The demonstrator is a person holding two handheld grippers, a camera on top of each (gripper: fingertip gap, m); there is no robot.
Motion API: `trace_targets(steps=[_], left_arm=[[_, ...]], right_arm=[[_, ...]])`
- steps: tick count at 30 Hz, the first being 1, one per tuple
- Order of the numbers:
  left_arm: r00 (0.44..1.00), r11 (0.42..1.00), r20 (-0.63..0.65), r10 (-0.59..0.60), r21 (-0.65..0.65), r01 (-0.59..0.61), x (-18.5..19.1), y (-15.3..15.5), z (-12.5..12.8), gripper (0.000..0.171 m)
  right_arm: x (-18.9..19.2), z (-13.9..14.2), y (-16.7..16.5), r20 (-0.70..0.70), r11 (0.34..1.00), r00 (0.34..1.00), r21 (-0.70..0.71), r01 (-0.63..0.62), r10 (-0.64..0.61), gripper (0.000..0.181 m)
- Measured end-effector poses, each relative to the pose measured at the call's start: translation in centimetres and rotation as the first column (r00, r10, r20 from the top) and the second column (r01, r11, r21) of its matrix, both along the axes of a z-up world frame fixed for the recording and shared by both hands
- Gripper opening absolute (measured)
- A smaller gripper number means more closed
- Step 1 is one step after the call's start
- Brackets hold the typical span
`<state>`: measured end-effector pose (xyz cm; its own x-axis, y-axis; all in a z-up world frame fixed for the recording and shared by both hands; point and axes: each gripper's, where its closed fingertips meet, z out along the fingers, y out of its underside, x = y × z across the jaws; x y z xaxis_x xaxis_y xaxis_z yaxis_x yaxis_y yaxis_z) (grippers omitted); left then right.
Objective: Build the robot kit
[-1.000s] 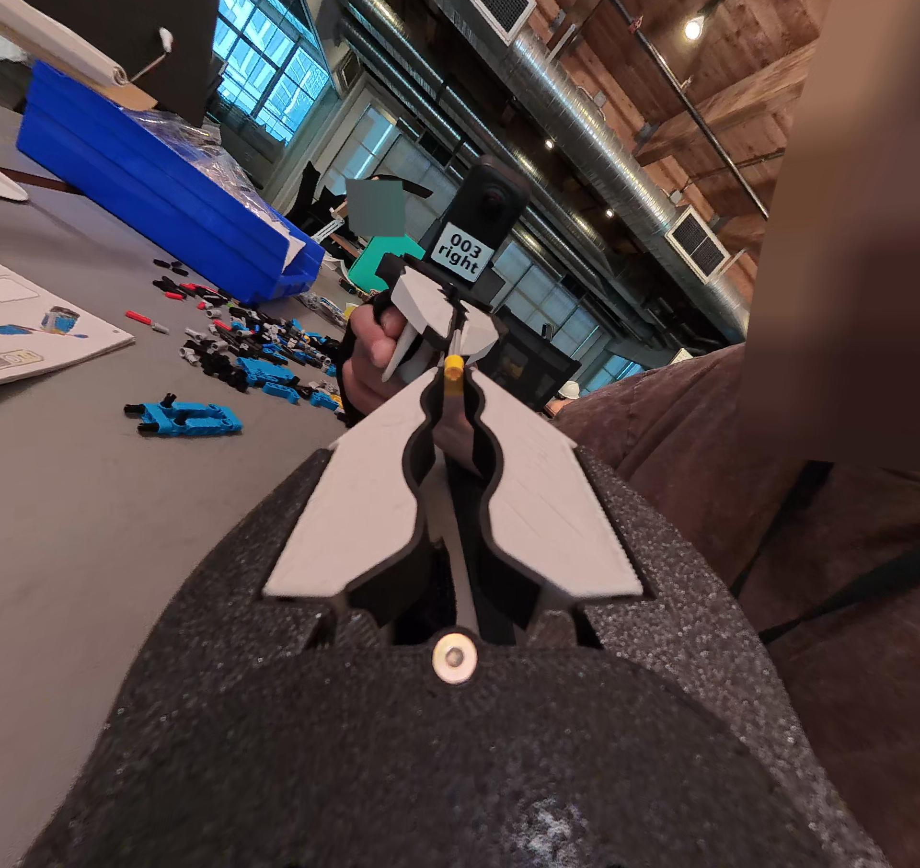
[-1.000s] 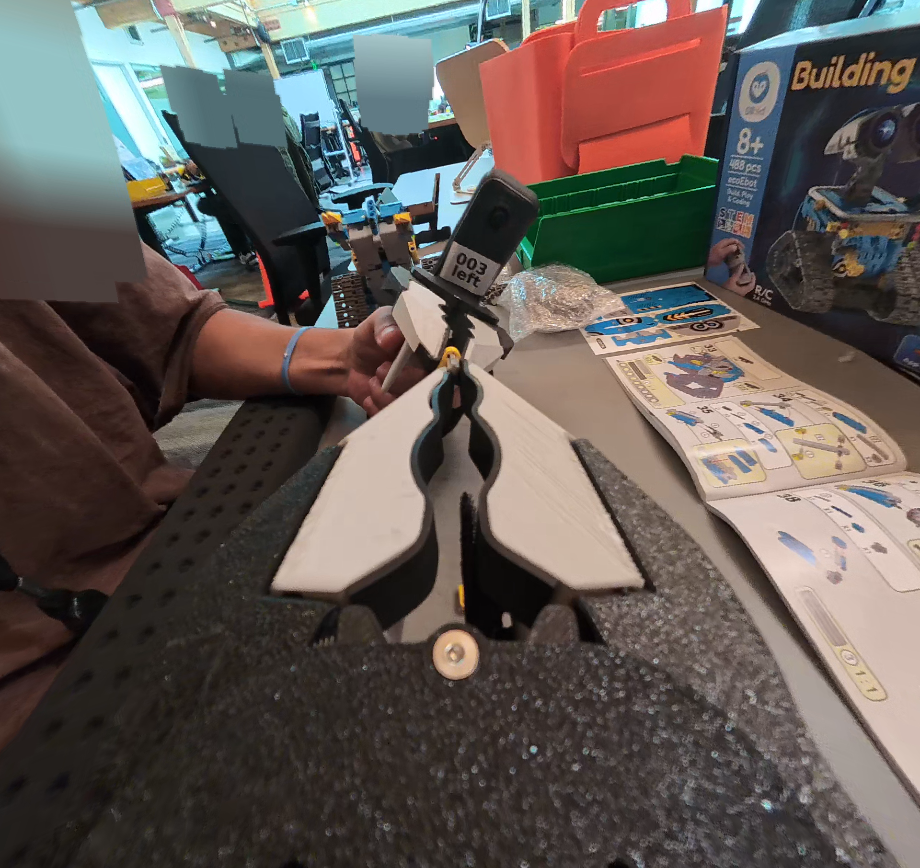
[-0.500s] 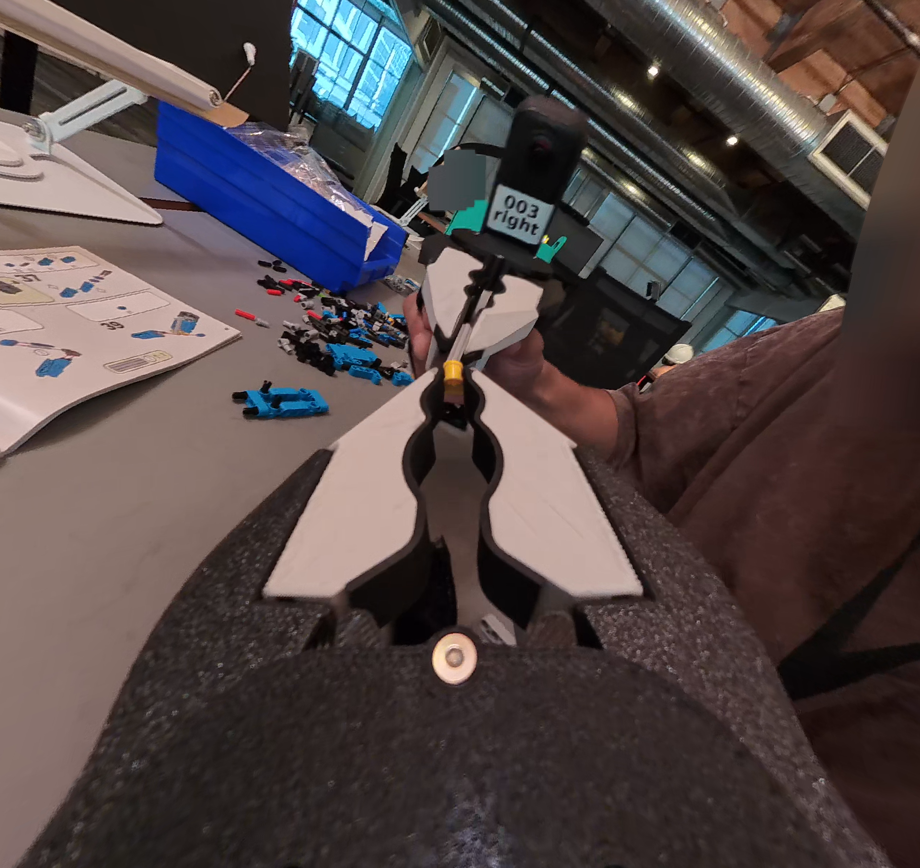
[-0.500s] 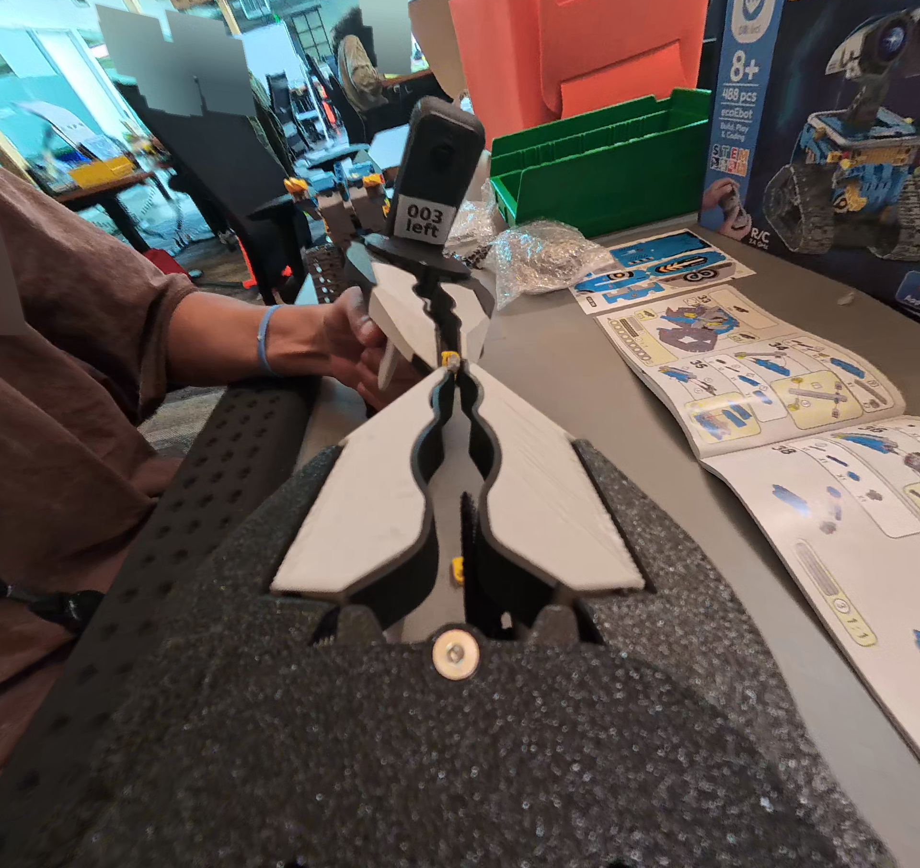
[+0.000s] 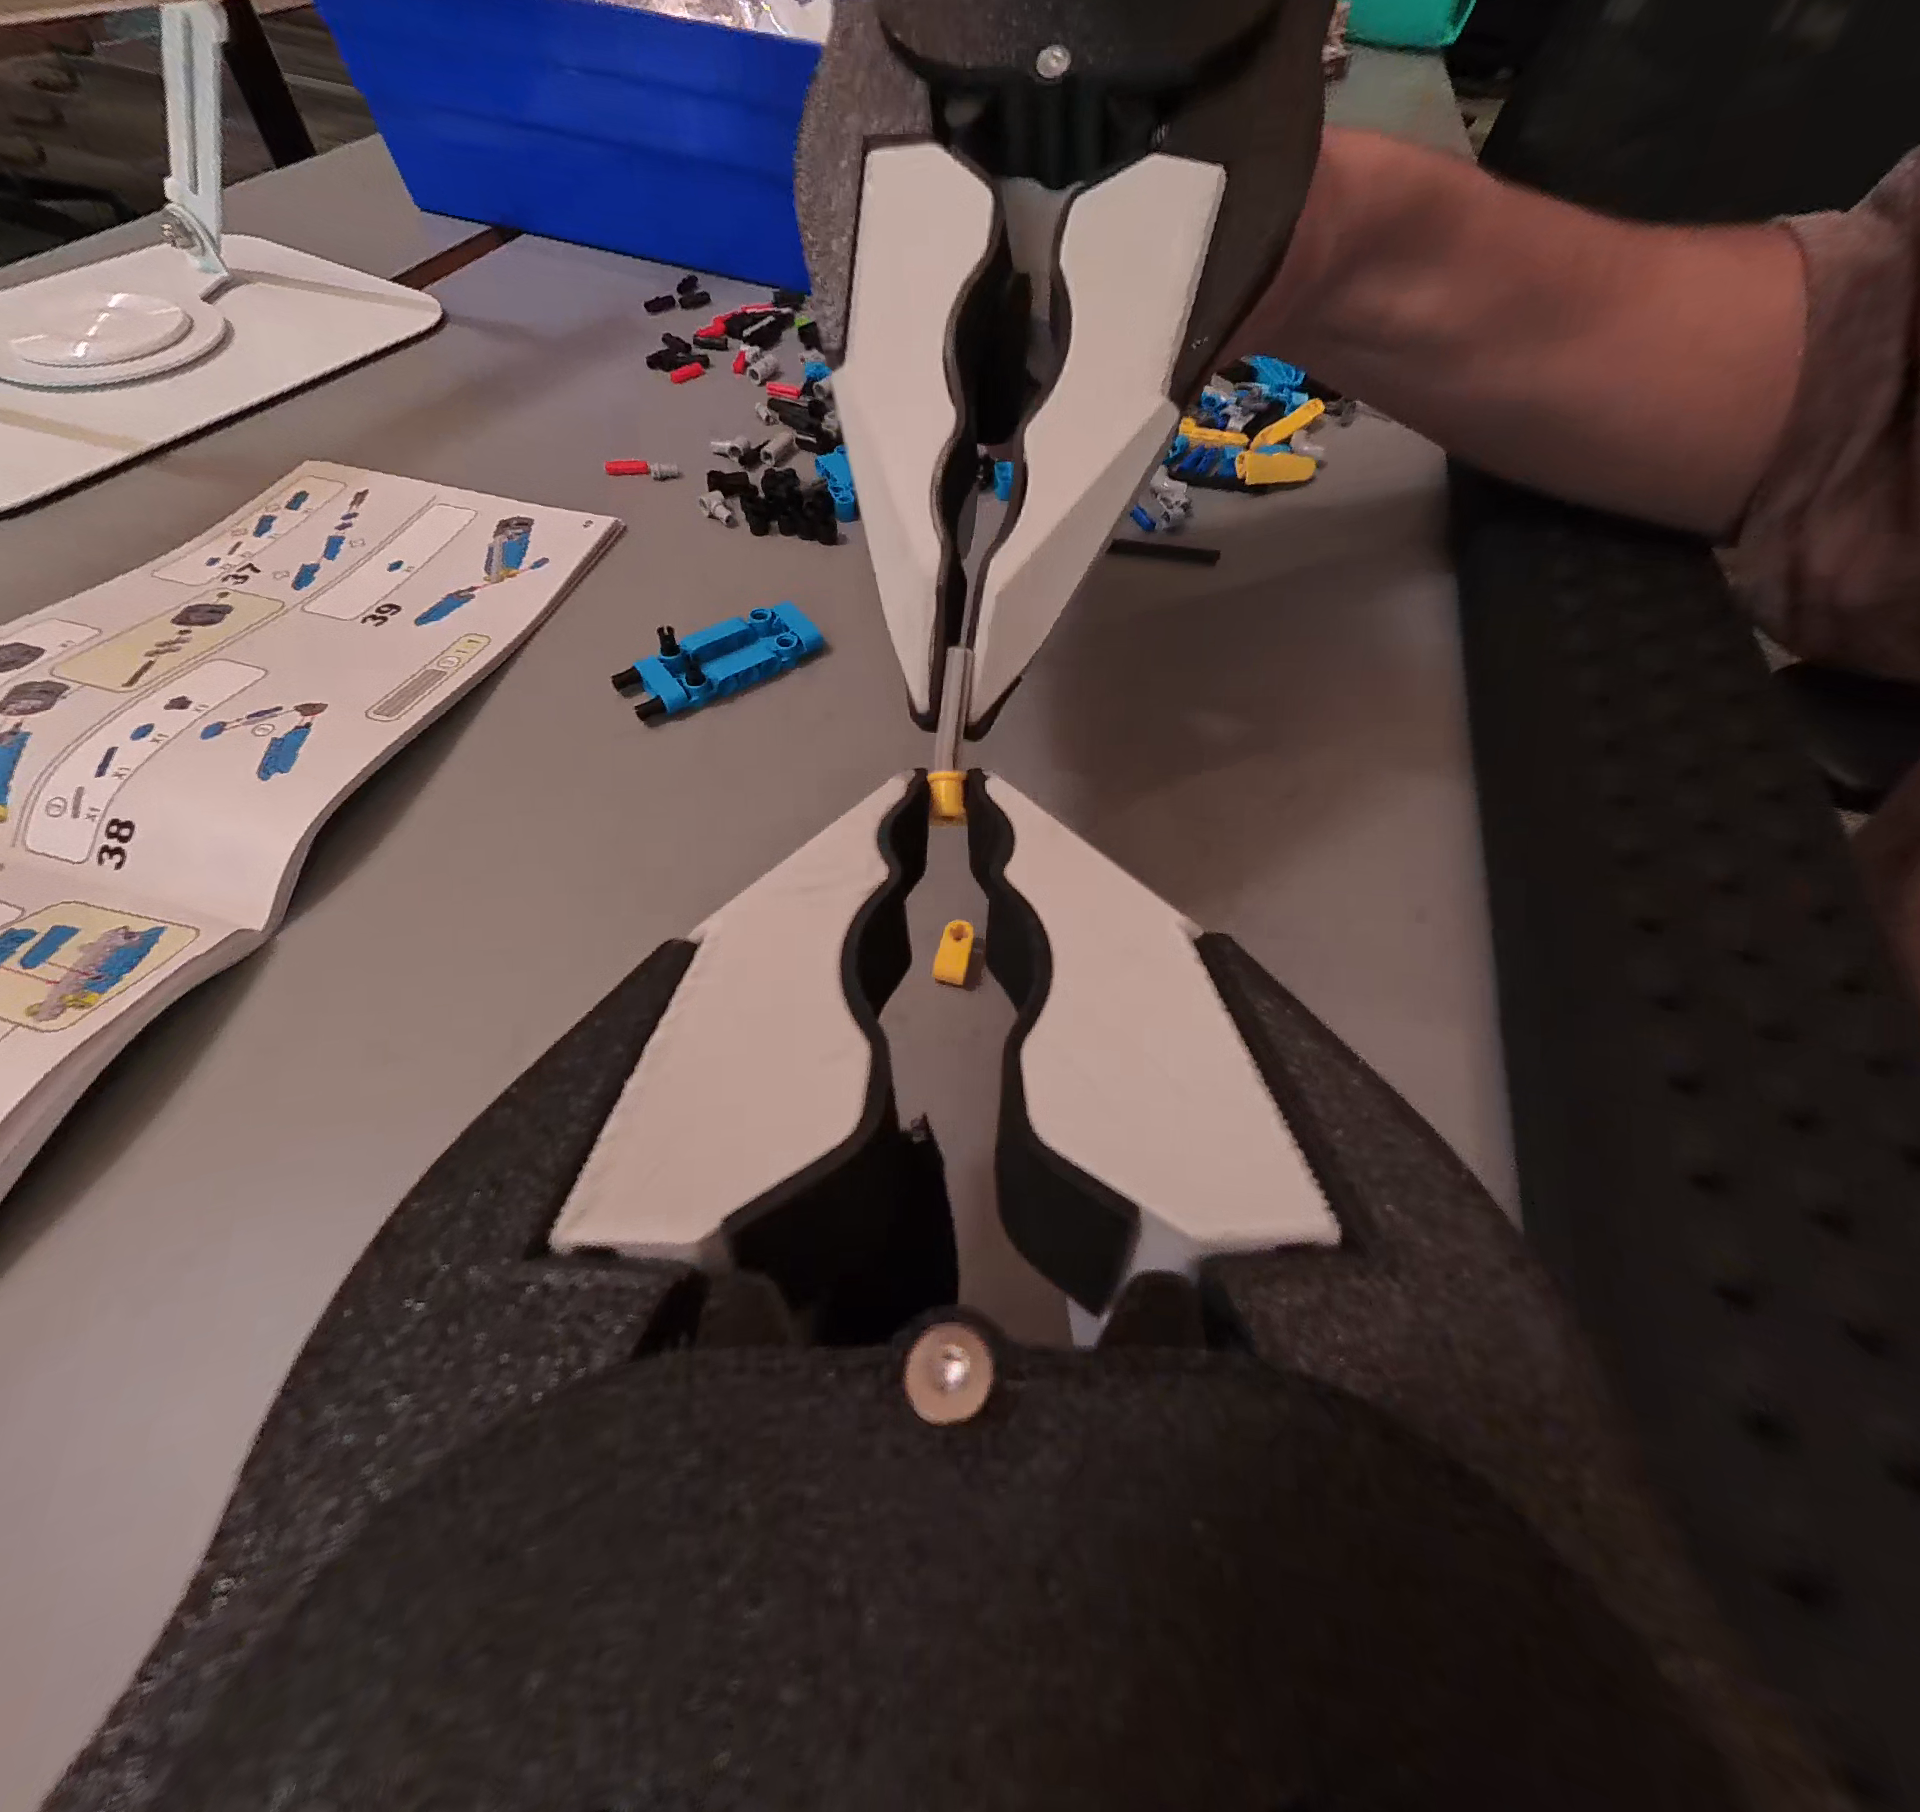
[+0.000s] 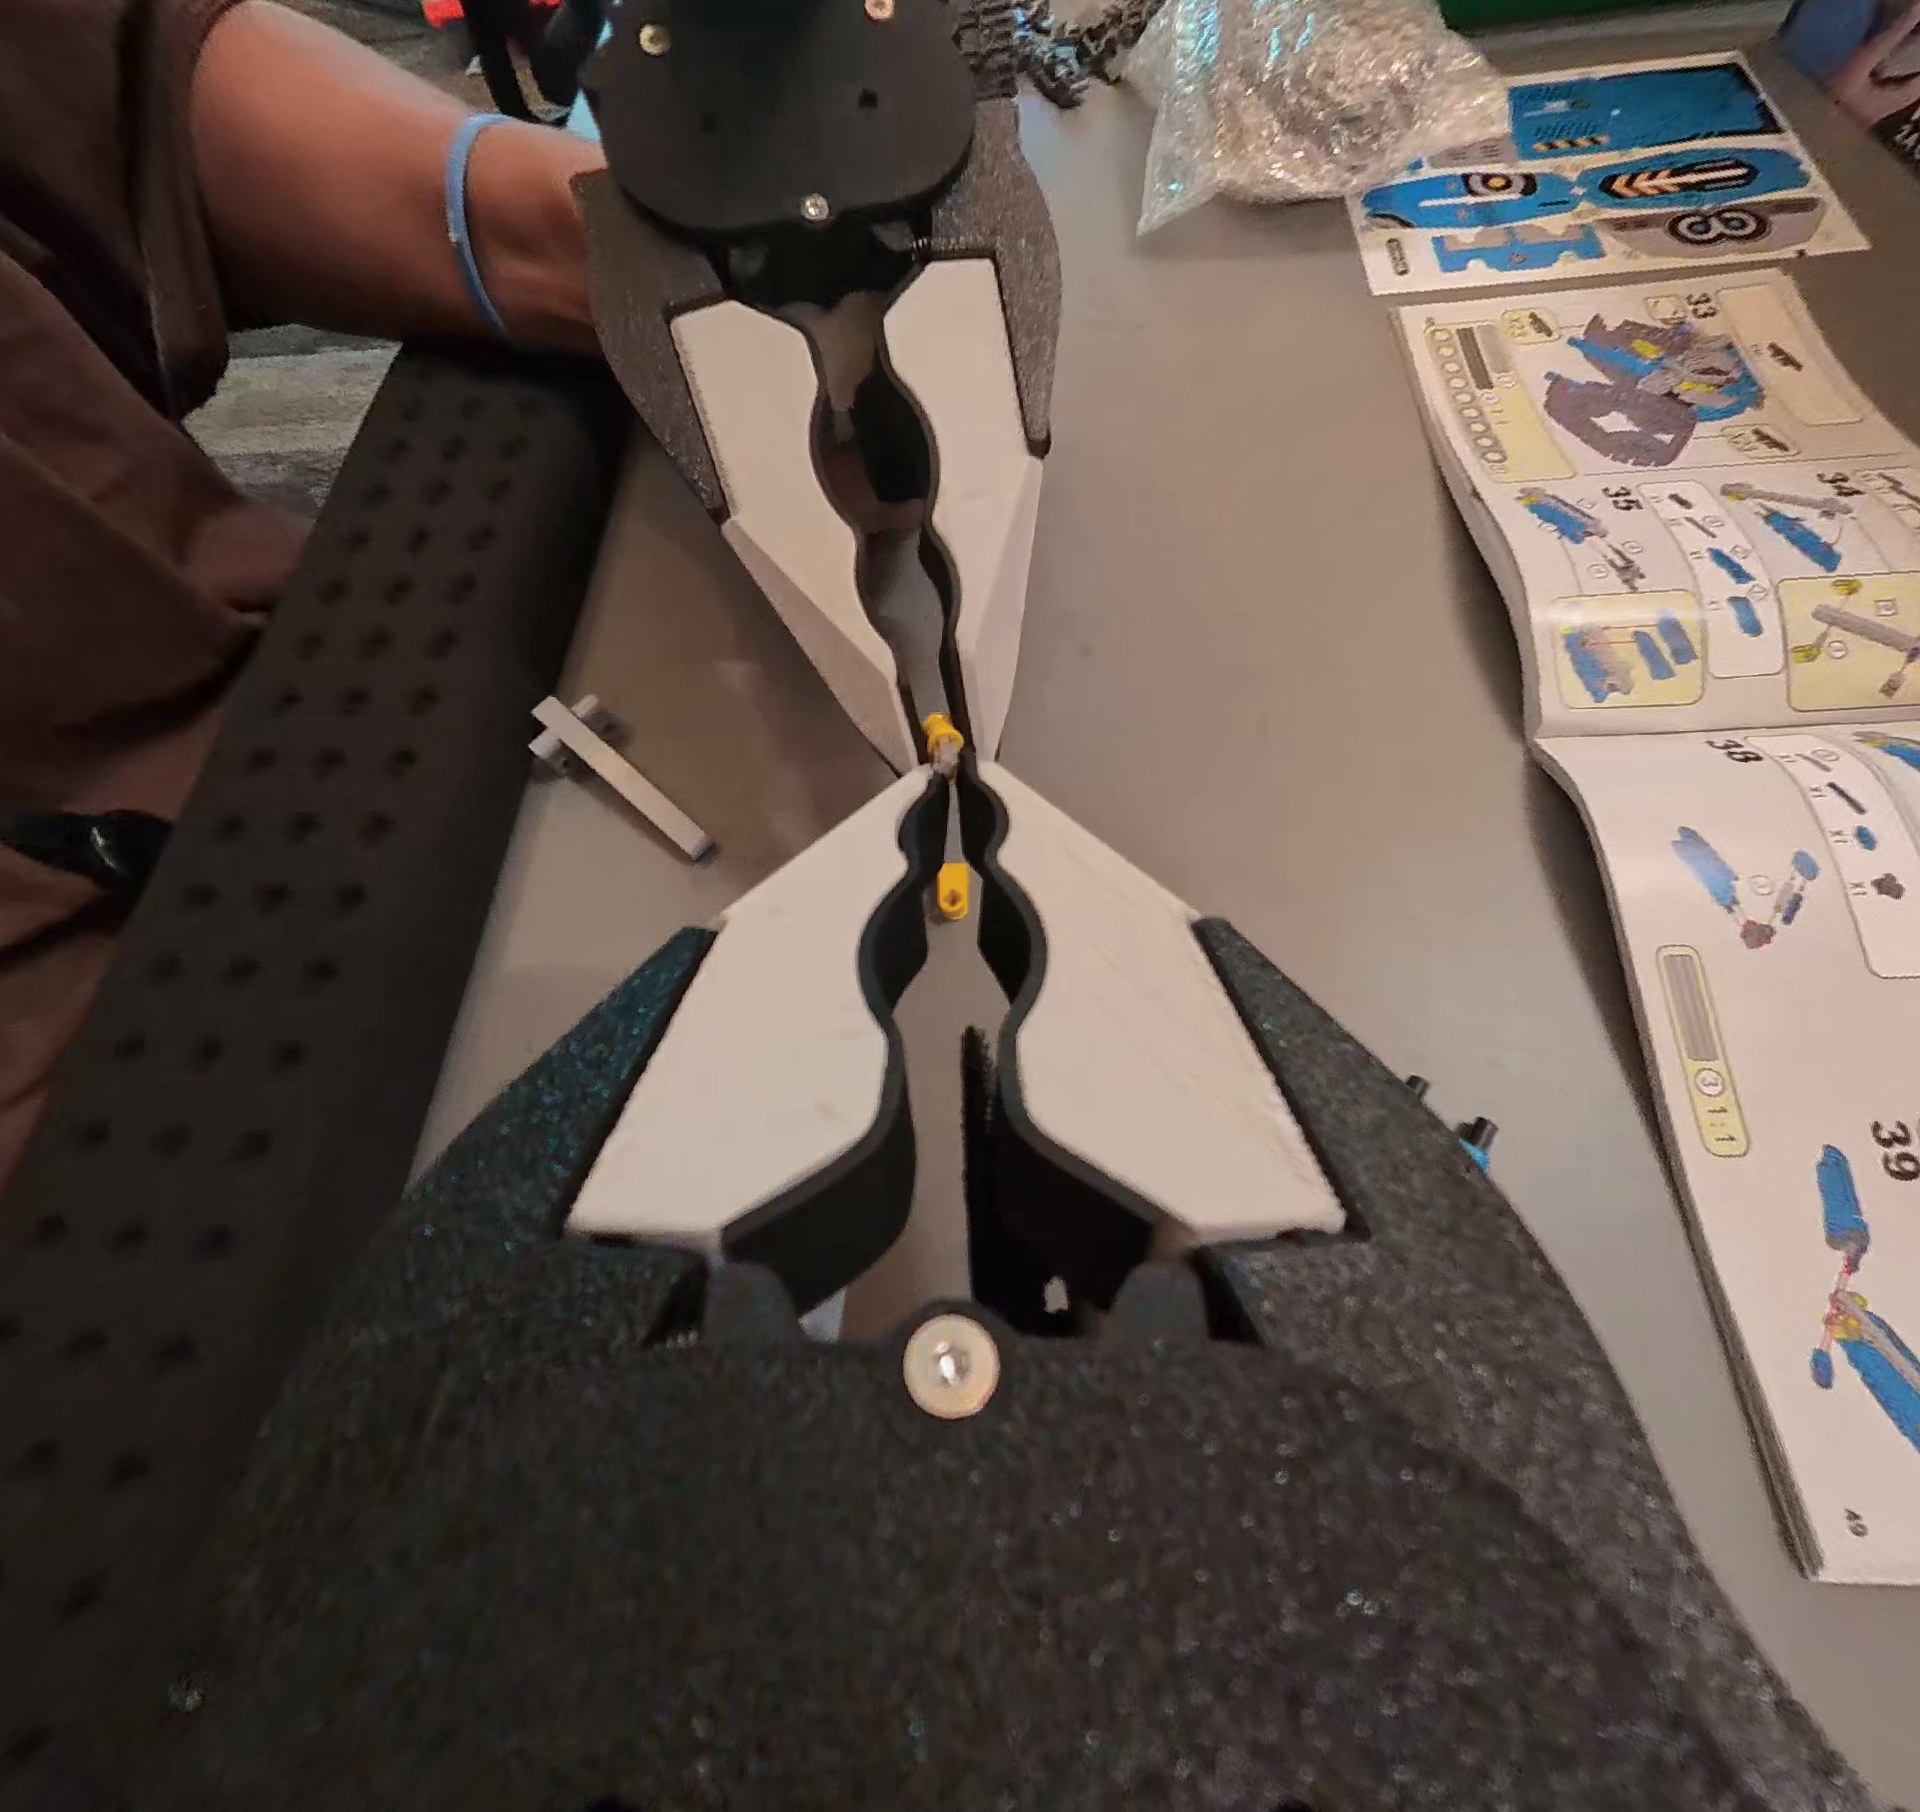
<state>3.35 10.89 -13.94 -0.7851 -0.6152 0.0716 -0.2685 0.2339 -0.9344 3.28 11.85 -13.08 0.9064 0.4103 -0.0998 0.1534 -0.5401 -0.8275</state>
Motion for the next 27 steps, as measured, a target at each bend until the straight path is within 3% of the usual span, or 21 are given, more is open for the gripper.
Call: trace_targets(steps=[4,11,14,19,21,24,27], left_arm=[[0.999,0.999,0.019,-0.026,-0.040,0.026,-0.4,-0.5,0.9,0.005],[1.000,0.999,0.014,-0.015,-0.052,0.016,-0.1,-0.2,0.9,0.006],[1.000,0.998,0.000,-0.013,-0.058,0.013,0.0,-0.2,0.8,0.006],[0.996,0.984,-0.075,0.045,-0.171,-0.057,1.0,1.1,1.4,0.006],[0.988,0.949,-0.148,0.052,-0.302,-0.095,1.6,1.7,2.3,0.006],[0.961,0.848,-0.274,-0.028,-0.516,-0.123,1.8,2.0,3.6,0.006],[0.933,0.752,-0.341,-0.117,-0.643,-0.141,1.7,2.1,4.3,0.006]], right_arm=[[-0.8,0.3,-0.1,-0.116,0.999,0.993,0.005,-0.032,0.033,0.001],[-0.3,0.5,0.2,-0.128,0.999,0.992,0.035,-0.006,0.010,0.002],[0.0,0.4,0.2,-0.076,0.998,0.997,0.057,0.000,0.005,0.006],[1.3,0.9,0.5,0.118,0.990,0.991,0.133,0.043,-0.059,0.033],[1.5,1.9,1.1,0.231,0.974,0.967,0.219,0.056,-0.108,0.040],[1.2,3.8,2.6,0.359,0.920,0.901,0.381,0.096,-0.243,0.045],[1.4,3.1,3.6,0.458,0.909,0.832,0.399,0.121,-0.312,0.043]])
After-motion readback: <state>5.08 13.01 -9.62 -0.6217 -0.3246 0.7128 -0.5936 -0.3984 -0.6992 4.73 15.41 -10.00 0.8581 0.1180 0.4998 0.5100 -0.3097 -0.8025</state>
